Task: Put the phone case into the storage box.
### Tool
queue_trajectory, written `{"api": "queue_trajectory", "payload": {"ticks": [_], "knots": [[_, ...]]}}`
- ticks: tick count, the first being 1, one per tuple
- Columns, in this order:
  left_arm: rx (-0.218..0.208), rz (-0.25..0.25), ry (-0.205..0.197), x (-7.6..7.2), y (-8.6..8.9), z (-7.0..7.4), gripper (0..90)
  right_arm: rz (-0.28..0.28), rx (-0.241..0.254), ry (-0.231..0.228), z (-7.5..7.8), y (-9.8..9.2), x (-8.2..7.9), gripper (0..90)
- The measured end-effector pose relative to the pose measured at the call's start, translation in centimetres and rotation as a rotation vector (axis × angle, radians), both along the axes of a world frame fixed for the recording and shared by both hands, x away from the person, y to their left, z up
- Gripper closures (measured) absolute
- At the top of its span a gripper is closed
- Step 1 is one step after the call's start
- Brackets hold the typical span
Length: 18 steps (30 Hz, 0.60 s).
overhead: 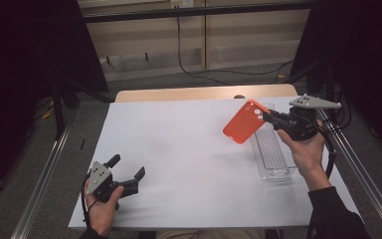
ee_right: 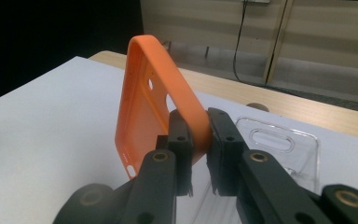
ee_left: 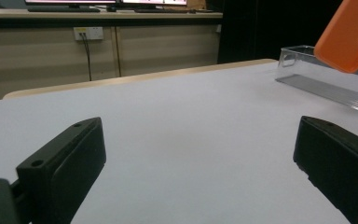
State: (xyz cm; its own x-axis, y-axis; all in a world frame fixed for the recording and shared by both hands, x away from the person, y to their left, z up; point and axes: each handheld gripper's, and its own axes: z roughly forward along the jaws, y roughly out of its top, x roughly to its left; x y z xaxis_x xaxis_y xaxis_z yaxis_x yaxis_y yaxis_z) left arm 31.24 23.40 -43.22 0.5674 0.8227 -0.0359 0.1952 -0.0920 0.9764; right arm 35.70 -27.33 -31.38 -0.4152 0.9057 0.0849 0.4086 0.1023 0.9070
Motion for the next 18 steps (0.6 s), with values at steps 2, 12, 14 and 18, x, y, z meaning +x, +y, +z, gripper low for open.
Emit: {"api": "queue_trajectory", "payload": {"ticks": [2,12,14,18], "knots": [[-0.001,-0.007,0.005,-0.1,-0.3,-0.1,2.8,-0.007,0.002,-0.002,0.2,-0.3,0.2,80.8],[-0.007,-0.027,0.005,-0.2,-0.7,0.0,2.9,-0.037,-0.019,-0.014,1.1,-1.4,0.9,80.8],[-0.010,-0.026,0.004,-0.2,-0.7,0.0,2.9,-0.040,-0.024,-0.018,1.3,-1.5,0.9,80.7],[-0.008,-0.020,0.002,-0.3,-0.8,0.0,2.9,-0.050,-0.029,-0.024,1.8,-1.9,1.1,80.8]]}}
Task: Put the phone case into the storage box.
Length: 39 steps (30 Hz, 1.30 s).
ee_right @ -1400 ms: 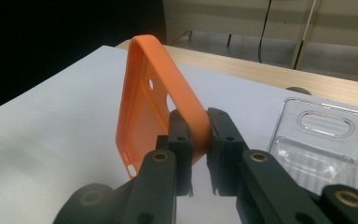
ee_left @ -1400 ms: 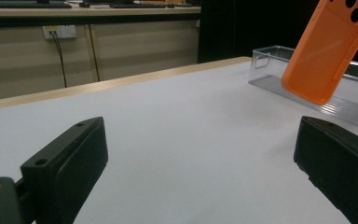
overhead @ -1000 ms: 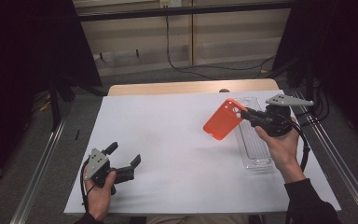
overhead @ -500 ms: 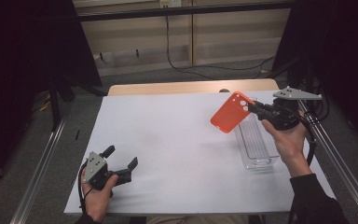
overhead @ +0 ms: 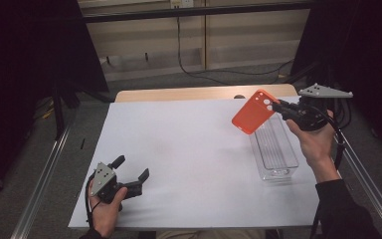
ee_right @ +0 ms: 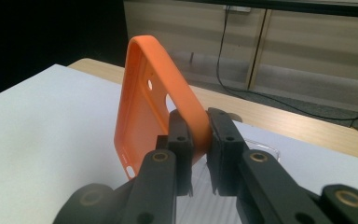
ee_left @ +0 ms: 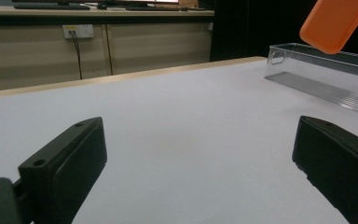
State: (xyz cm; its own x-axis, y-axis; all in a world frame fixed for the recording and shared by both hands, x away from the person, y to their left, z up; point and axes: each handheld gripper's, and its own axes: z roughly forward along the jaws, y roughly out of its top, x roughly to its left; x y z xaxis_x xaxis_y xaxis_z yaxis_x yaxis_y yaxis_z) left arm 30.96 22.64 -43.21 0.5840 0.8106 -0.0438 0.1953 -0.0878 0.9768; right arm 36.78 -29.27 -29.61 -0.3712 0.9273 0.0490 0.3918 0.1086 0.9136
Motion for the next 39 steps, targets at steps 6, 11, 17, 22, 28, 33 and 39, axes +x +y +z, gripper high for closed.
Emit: {"api": "queue_trajectory", "payload": {"ticks": [6,11,17,22,28,33,39], "knots": [[0.014,-0.005,-0.001,-0.2,-0.3,0.0,3.0,-0.012,-0.012,-0.003,0.3,-0.6,0.3,80.7],[0.011,-0.003,0.004,-0.1,-0.2,0.0,3.0,-0.028,-0.013,-0.002,0.4,-1.3,0.5,80.7],[0.015,-0.006,0.003,-0.1,-0.2,0.0,3.0,-0.040,-0.015,-0.007,0.7,-2.0,0.7,80.7],[0.010,-0.008,0.003,0.0,-0.2,0.0,3.0,-0.049,-0.018,-0.008,0.8,-2.5,0.9,80.7],[0.014,-0.011,0.003,0.0,-0.2,0.0,3.0,-0.065,-0.033,0.002,0.3,-3.1,1.3,80.7],[0.019,-0.013,0.001,0.0,-0.2,0.0,3.0,-0.078,-0.038,0.006,0.1,-3.7,1.6,80.8],[0.017,-0.013,0.000,0.0,-0.2,0.0,3.0,-0.088,-0.062,0.016,-0.4,-4.2,2.2,80.8]]}}
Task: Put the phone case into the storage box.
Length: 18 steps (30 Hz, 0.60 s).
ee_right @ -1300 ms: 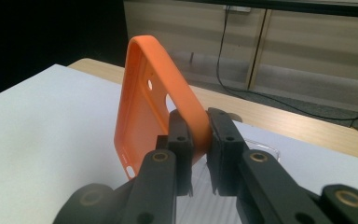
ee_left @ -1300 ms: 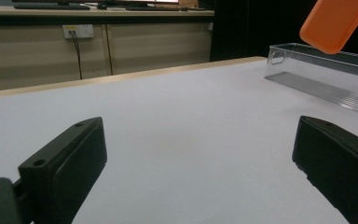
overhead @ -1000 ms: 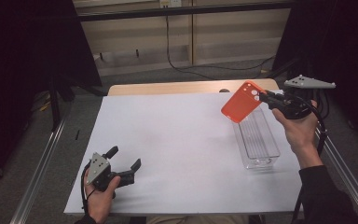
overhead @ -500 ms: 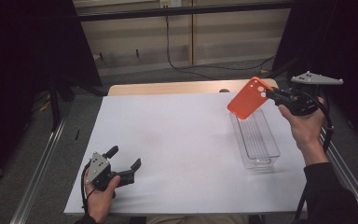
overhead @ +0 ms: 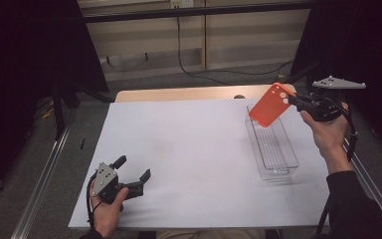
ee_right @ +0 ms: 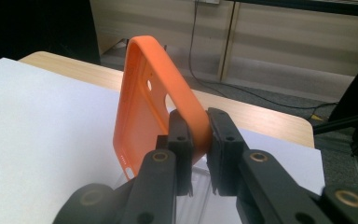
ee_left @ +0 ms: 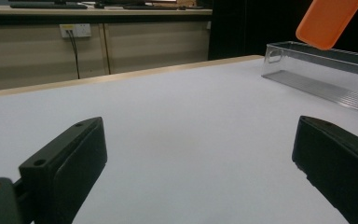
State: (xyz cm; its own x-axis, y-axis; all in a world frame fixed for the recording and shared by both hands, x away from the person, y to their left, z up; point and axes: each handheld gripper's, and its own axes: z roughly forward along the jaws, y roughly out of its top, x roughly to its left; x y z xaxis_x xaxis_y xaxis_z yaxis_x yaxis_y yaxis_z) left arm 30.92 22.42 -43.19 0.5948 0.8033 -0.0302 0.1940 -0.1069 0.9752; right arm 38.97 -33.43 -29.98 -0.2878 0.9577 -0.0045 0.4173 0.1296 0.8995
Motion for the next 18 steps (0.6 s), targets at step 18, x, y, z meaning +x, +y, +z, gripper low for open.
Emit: {"api": "queue_trajectory", "payload": {"ticks": [18], "knots": [[-0.001,-0.003,-0.001,0.0,0.0,0.0,3.0,-0.022,-0.052,0.035,-1.2,-0.7,1.5,80.7]]}}
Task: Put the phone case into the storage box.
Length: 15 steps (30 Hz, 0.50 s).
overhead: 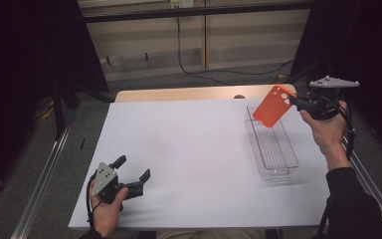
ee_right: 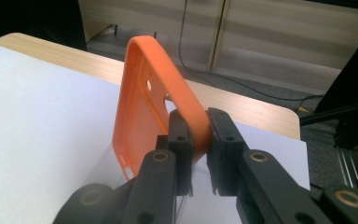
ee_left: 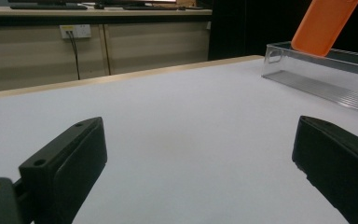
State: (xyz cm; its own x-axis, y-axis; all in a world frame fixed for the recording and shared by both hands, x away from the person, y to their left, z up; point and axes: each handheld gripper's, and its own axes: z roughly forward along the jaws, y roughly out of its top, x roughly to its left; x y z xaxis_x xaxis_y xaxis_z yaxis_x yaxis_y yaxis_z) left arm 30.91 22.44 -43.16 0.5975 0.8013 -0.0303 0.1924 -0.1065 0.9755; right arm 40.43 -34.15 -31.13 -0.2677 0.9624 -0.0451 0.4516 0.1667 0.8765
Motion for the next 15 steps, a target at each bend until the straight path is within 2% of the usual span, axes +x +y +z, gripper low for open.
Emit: {"api": "queue_trajectory", "payload": {"ticks": [8,15], "knots": [[-0.008,-0.005,-0.001,0.0,-0.1,0.0,3.0,-0.009,-0.039,0.026,-0.8,0.1,1.1,80.8],[-0.009,-0.005,0.001,0.0,-0.1,0.0,3.0,0.004,-0.056,0.038,-1.5,0.4,2.2,80.8]]}}
